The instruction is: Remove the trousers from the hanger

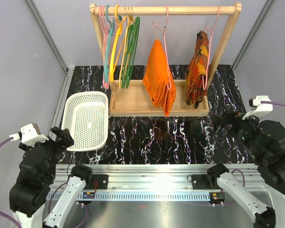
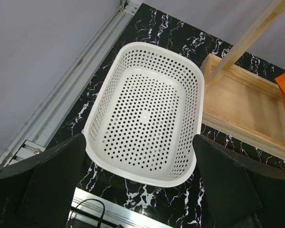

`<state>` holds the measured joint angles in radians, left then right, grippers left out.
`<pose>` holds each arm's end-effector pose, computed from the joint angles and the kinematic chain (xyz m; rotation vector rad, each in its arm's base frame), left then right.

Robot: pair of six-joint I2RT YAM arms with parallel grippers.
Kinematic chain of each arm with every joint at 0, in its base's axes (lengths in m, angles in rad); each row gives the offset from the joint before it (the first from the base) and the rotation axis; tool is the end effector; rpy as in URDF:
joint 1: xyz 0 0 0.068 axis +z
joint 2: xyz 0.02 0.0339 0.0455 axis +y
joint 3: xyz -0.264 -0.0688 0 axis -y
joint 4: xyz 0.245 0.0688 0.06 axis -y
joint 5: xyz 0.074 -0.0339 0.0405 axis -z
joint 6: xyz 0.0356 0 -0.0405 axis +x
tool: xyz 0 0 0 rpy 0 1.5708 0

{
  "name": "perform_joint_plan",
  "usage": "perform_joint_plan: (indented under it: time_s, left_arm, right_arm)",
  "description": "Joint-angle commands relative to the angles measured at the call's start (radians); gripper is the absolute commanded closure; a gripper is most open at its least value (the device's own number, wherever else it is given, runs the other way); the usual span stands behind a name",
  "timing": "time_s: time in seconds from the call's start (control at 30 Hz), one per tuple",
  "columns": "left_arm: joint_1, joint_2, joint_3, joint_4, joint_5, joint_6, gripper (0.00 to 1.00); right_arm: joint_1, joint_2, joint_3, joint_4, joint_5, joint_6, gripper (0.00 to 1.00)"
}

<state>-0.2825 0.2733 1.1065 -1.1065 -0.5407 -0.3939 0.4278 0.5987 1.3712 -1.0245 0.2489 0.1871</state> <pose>-0.0076 0.0213 0.3782 -0.4688 1.7424 0.0174 0.0406 0.0089 0.4492 -0.0431 1.8193 0.2089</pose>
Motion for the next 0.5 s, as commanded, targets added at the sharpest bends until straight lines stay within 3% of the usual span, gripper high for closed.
perform_joint_plan:
  time_s: [0.0, 0.23, 0.37, 0.47]
  left_arm:
    - [-0.004, 0.018, 0.029, 0.022, -0.045, -0.013, 0.01]
    - [-0.004, 0.026, 0.024, 0.037, 0.021, -0.005, 0.01]
    - [-0.004, 0.021, -0.01, 0.057, 0.103, -0.02, 0.01]
    - [-0.004, 0.018, -0.026, 0.068, 0.133, -0.036, 0.01]
  right_arm:
    - [0.006, 0.001, -0.006, 0.073, -0.043, 0.0, 0.01]
    - [0.006, 0.025, 0.026, 0.173, -0.376, 0.002, 0.01]
    - [0.008, 0.155, 0.08, 0.233, -0.728, 0.015, 0.01]
    - [0.006, 0.261, 0.13, 0.276, -0.812, 0.063, 0.01]
